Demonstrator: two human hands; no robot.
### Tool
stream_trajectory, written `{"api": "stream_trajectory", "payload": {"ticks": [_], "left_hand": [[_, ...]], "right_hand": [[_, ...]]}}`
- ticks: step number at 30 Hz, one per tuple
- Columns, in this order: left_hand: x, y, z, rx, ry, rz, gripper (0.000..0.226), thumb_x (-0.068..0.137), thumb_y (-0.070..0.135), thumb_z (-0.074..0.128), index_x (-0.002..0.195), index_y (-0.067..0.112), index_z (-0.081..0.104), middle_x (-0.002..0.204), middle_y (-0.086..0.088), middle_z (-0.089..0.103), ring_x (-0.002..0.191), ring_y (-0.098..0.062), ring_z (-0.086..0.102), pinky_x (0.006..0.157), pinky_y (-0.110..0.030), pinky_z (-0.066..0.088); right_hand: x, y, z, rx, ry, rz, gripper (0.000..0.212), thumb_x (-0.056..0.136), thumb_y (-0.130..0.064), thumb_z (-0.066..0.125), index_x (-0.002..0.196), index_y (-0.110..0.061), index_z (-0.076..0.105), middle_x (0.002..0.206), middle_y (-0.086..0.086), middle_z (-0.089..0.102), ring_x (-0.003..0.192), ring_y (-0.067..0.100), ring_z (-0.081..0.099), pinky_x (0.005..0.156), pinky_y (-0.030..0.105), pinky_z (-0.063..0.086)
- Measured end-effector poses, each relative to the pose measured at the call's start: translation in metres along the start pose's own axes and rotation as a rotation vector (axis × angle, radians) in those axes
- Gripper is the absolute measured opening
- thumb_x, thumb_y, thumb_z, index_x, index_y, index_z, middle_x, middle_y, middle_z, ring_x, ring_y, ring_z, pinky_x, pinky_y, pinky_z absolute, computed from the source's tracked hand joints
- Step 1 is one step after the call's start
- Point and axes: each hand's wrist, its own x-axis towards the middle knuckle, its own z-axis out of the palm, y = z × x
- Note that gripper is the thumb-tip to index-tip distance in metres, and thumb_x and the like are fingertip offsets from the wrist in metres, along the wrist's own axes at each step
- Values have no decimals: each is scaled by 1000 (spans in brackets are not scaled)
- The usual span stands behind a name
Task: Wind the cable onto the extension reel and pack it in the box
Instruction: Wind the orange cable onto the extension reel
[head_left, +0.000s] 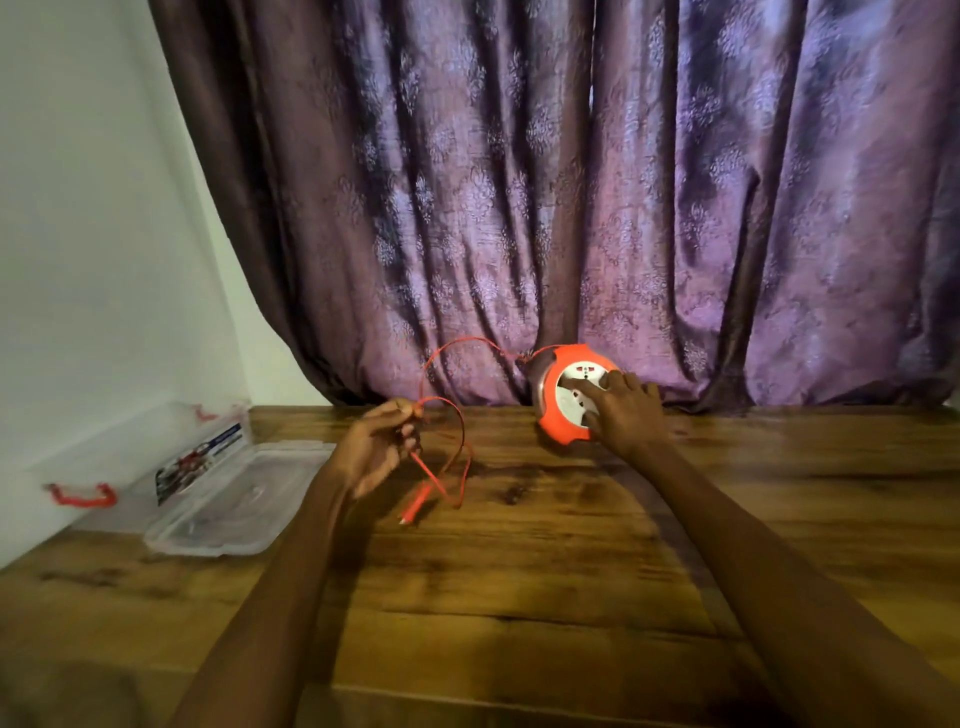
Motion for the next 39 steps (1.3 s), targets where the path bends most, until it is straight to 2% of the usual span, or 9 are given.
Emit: {"api": "stream_trajectory", "payload": {"ticks": [8, 13, 17, 20, 25, 27, 31, 34, 39], "left_hand": [[0, -16, -18, 1016, 115, -117, 36, 100, 5, 56, 64, 11, 58, 45, 8, 57, 43, 2, 52, 47, -10, 38], [14, -20, -25, 1397, 402, 19, 18, 89, 12, 63, 100, 6, 76, 101, -19, 74, 96, -34, 69, 81, -35, 53], [25, -24, 9, 1243, 327, 440, 16, 92, 6, 62, 97, 6, 76, 97, -14, 75, 90, -25, 70, 84, -34, 51], [35, -37, 43, 924, 195, 314, 12, 97, 14, 62, 91, 17, 72, 77, -1, 69, 58, -2, 63, 64, -23, 49], [54, -66, 89, 442, 131, 158, 29, 99, 11, 60, 124, -2, 63, 107, -12, 68, 83, -9, 66, 80, -24, 55], [62, -74, 99, 374, 129, 144, 34, 98, 7, 60, 131, -4, 58, 110, -14, 66, 92, -16, 63, 88, -32, 54], [75, -85, 104, 374, 162, 161, 31, 97, 12, 62, 118, -11, 62, 76, -7, 62, 62, -10, 53, 52, -17, 48], [79, -92, 107, 322, 123, 106, 23, 98, 16, 63, 115, 1, 62, 73, -4, 62, 57, -4, 58, 50, -20, 52], [82, -111, 125, 153, 117, 100, 16, 95, 11, 65, 101, 21, 53, 77, 1, 57, 64, -7, 61, 61, -31, 53]], "right_hand": [[4, -26, 0, 44, 11, -44, 63, 79, -37, 70, 136, -51, 48, 121, 6, 60, 110, 33, 52, 87, 45, 40], [0, -31, 0, 56, 34, -58, 63, 78, -40, 69, 136, -52, 48, 121, 4, 61, 110, 31, 53, 85, 44, 39], [0, -29, -3, 81, 63, -55, 62, 77, -37, 68, 135, -51, 50, 119, 5, 61, 108, 31, 54, 85, 44, 40], [0, -27, -6, 102, 96, -60, 59, 77, -36, 69, 133, -48, 54, 114, 7, 62, 103, 33, 56, 84, 45, 41], [-2, -22, -11, 5, 93, -136, 62, 79, -41, 65, 138, -51, 48, 115, 3, 62, 103, 31, 54, 84, 42, 38], [-1, -17, -14, -48, 98, -185, 64, 79, -41, 66, 138, -51, 47, 114, 3, 62, 102, 31, 54, 83, 42, 37], [-2, -8, -14, -123, 153, -255, 68, 71, -35, 72, 134, -49, 52, 104, 4, 65, 91, 32, 57, 75, 41, 40], [0, 2, -11, -153, 201, -267, 67, 69, -37, 73, 132, -49, 54, 101, 3, 67, 90, 31, 57, 75, 41, 39], [4, 0, -9, 62, 164, 63, 66, 68, -65, 65, 131, -51, 51, 97, 5, 74, 96, 32, 62, 82, 42, 40]]}}
